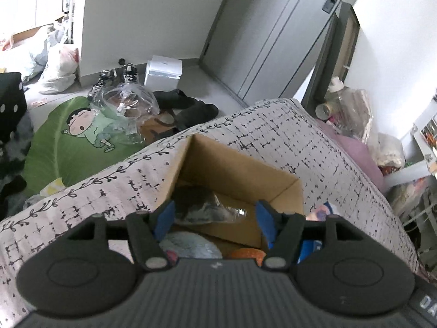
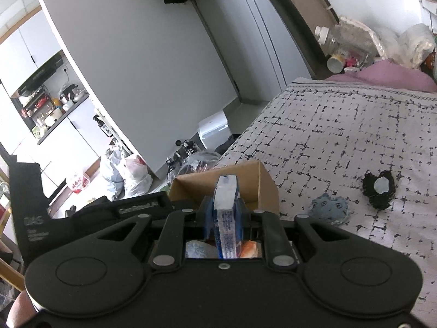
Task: Organize soft objects
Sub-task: 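Lower the black bag and blue packet into the box and open both grippers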
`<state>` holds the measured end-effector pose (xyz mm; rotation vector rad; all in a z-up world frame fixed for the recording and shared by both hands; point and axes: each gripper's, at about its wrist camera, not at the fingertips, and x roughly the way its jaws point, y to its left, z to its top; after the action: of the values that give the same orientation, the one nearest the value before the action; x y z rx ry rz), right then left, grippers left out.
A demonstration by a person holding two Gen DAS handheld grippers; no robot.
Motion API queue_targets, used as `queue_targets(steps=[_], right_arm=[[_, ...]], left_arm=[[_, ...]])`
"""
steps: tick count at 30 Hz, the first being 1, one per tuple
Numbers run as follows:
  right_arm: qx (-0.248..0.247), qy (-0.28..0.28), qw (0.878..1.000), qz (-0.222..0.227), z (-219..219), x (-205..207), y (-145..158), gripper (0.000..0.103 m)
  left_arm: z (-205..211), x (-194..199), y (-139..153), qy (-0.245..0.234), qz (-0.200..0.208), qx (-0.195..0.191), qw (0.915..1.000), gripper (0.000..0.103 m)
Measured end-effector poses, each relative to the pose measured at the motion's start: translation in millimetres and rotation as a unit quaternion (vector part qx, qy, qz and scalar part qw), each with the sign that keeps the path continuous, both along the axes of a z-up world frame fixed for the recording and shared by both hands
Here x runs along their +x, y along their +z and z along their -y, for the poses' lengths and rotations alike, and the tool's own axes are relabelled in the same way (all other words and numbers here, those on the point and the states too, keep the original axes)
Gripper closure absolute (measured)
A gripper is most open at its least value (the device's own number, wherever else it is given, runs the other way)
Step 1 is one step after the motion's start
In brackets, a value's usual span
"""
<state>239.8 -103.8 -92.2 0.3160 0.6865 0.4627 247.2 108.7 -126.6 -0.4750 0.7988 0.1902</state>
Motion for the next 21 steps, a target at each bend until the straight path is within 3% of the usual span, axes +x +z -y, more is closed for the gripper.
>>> queue_targets(steps=[4, 6, 8, 16, 18, 21], right_arm=[[0.005, 0.001, 1.000, -0.004, -4.9, 4.6, 0.1, 0.085], [0.012, 0.008, 1.000, -0.004, -7.7, 8.2, 1.0, 0.077], [0.012, 0.013, 1.000, -0.008, -9.7, 10.7, 0.0, 0.059], [-0.005, -0.005, 1.000, -0.004, 8.9, -2.3, -3.7, 0.041], [-0.009, -0.012, 1.000, 0.000, 14.1, -6.6, -4.6, 0.027], [-0.019, -0.017, 1.000, 0.008, 20.8, -13.8, -4.9, 0.017]], left_arm=[[-3.5, -5.0, 2.9, 0.008, 0.000, -0.001, 1.0000, 0.036], [-5.1, -6.4, 3.6, 0.015, -0.003, -0.002, 0.9999, 0.032], [-6.4, -8.7, 4.9, 0.022, -0.003, -0.005, 0.9997, 0.031], [-4.0, -16.2, 9.4, 0.021, 0.000, -0.004, 0.9998, 0.026], [-0.7, -17.8, 10.2, 0.020, -0.001, 0.001, 0.9998, 0.026], [6.0, -20.2, 10.6, 0.018, -0.005, 0.006, 0.9998, 0.026]])
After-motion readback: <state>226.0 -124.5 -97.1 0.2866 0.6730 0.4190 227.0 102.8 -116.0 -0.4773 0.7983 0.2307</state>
